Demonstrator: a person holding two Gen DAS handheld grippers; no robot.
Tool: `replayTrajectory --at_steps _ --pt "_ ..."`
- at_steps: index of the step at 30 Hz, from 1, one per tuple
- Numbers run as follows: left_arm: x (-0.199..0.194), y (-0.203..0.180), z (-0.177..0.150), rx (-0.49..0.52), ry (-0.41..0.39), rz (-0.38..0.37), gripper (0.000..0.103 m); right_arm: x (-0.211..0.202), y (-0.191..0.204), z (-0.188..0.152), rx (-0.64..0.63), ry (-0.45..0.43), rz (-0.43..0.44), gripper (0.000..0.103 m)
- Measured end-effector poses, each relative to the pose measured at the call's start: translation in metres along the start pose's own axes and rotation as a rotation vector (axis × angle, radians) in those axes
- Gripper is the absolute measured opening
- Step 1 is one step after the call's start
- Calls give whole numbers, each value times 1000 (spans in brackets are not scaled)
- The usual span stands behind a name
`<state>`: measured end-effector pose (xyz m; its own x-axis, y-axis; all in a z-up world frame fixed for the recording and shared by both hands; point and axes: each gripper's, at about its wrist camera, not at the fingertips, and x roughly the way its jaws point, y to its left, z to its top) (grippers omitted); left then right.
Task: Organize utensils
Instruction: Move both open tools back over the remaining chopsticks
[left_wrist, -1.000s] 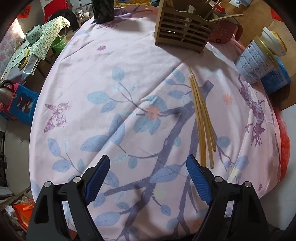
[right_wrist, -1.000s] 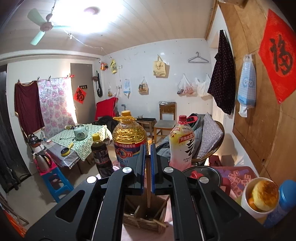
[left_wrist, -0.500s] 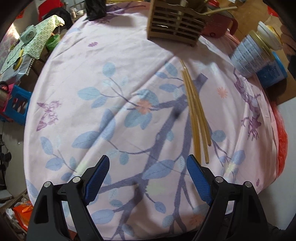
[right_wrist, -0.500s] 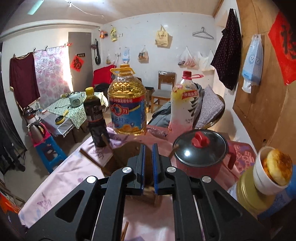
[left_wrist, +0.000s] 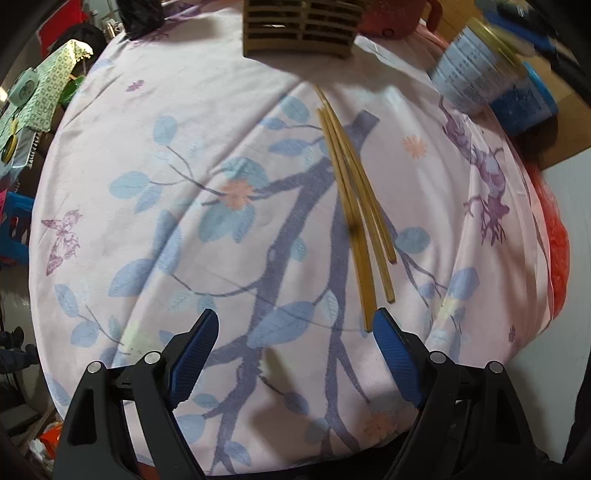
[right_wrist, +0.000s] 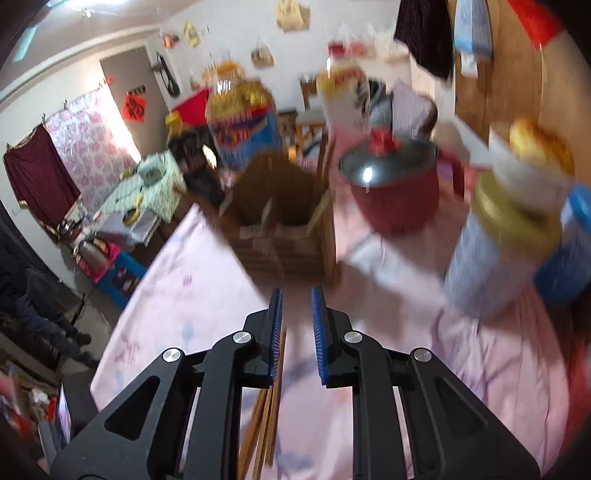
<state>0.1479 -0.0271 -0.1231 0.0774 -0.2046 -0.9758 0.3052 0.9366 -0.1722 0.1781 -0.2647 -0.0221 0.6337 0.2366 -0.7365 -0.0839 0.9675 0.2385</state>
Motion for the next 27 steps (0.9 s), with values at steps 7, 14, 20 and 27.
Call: replayTrajectory --at_steps 7,14,20,27 --pt "9 -10 2 16 52 10 84 21 5 -70 5 231 21 28" --pt "20 -21 0 10 96 21 84 28 10 -121 -50 346 32 35" --pt "29 -35 -1 12 130 46 84 34 2 -151 -33 418 64 38" --pt "41 -43 -8 -24 174 92 84 36 -4 -169 -75 459 93 40"
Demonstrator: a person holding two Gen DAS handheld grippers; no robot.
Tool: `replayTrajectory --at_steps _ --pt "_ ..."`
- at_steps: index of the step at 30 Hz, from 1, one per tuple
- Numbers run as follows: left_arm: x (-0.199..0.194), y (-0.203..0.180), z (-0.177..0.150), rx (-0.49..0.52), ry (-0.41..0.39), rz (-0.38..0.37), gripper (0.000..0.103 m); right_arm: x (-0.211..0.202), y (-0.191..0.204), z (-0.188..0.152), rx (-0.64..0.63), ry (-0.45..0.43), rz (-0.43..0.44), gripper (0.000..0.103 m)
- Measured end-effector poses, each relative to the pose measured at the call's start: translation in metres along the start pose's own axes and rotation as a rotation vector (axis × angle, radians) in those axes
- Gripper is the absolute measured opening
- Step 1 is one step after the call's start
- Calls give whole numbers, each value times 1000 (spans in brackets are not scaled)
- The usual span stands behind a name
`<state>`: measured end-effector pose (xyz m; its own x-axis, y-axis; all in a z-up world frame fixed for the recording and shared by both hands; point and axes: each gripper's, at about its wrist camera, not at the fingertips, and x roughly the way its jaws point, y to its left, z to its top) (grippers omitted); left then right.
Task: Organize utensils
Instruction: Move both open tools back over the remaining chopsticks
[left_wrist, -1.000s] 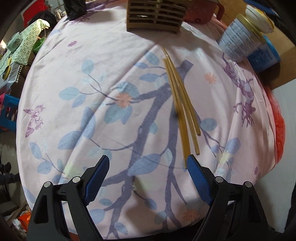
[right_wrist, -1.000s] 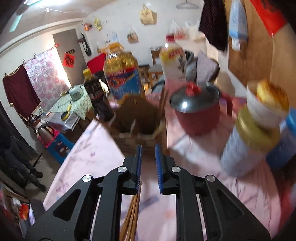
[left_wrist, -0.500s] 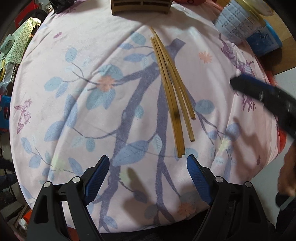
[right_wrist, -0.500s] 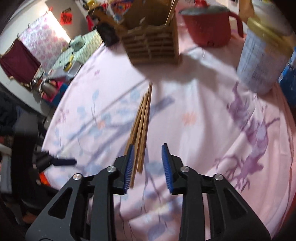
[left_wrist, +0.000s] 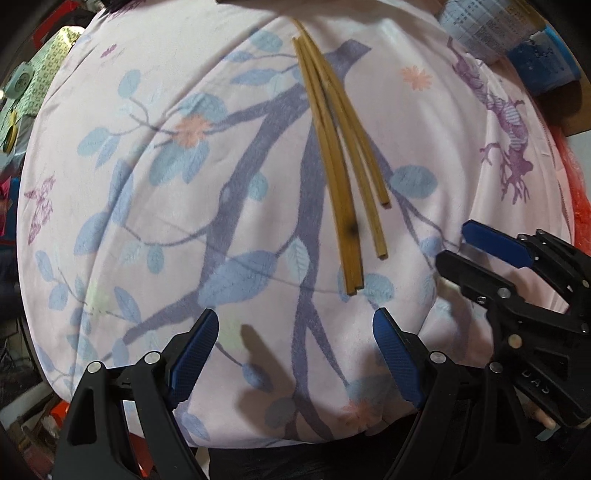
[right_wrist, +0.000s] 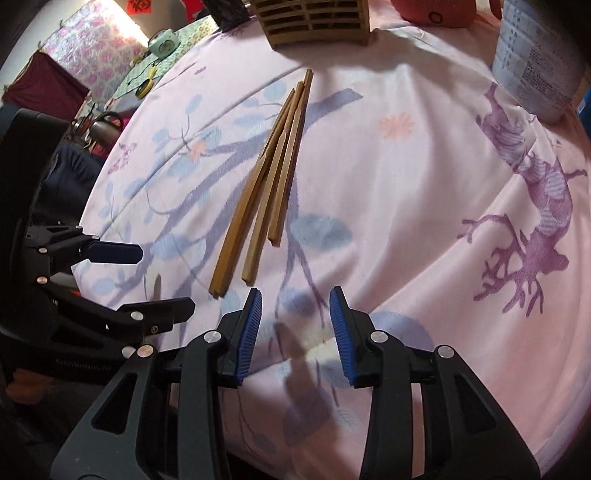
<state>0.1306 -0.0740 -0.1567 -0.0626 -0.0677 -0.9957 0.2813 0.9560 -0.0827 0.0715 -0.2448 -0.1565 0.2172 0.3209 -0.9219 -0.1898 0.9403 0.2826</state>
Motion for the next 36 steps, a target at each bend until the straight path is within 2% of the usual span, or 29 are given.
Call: replayTrajectory --at_steps 9,13,16,25,29,32,36 --pt "10 -3 -13 -101 46 -2 84 13 2 0 -33 14 46 40" --pt "11 -18 -5 -41 45 12 83 8 -3 -1 20 -18 31 39" --pt "13 -27 8 8 44 23 73 -1 -13 -5 81 -49 21 40" --pt "13 -45 37 98 29 46 73 -16 -28 -23 205 -87 -33 40" --pt "16 -46 55 116 36 30 66 -21 -29 -26 232 -105 -54 40" --pt "15 -37 62 128 23 54 52 -23 -28 -27 245 -109 -59 40" --pt "10 -15 63 117 24 42 36 -20 -24 -24 238 -107 -53 40"
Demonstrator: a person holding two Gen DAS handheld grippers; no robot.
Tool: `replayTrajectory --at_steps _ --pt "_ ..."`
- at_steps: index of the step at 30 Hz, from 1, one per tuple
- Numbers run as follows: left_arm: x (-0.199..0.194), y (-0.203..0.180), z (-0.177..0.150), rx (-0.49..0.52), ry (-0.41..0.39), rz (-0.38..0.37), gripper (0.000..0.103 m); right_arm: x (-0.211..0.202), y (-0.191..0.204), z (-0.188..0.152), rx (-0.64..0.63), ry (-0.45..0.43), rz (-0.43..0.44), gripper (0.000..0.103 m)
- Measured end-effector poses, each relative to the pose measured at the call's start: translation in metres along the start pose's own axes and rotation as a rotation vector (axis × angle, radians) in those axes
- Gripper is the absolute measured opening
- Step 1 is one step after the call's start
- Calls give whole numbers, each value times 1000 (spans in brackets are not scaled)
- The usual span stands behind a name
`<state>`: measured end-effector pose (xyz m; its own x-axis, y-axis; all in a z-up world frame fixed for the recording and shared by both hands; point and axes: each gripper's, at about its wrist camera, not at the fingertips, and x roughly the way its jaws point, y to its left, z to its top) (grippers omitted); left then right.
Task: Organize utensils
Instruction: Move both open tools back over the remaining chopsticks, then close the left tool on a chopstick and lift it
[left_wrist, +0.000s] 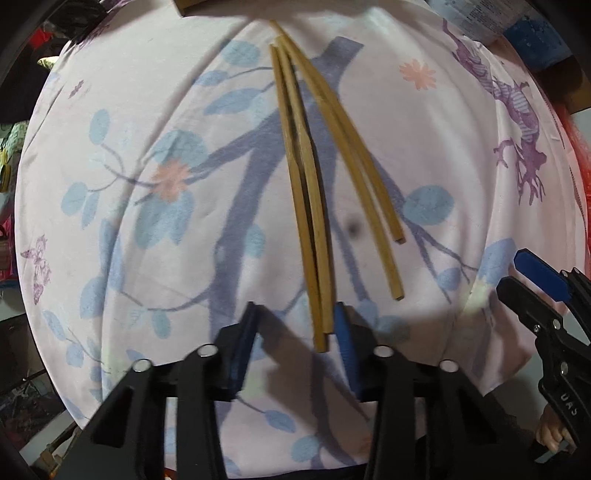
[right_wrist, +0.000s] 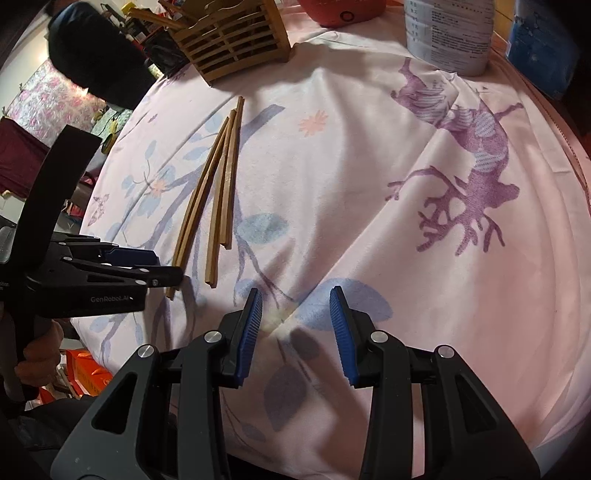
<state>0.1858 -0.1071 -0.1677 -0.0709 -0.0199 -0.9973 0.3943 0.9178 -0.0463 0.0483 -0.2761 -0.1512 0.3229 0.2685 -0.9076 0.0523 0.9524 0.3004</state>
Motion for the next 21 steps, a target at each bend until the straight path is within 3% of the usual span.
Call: replayTrajectory --at_steps 12,21 --pt "1 30 -17 -55 52 -65 9 7 14 5 -43 13 35 40" --pt "0 35 -40 -42 55 -48 8 5 10 -2 -29 17 44 40"
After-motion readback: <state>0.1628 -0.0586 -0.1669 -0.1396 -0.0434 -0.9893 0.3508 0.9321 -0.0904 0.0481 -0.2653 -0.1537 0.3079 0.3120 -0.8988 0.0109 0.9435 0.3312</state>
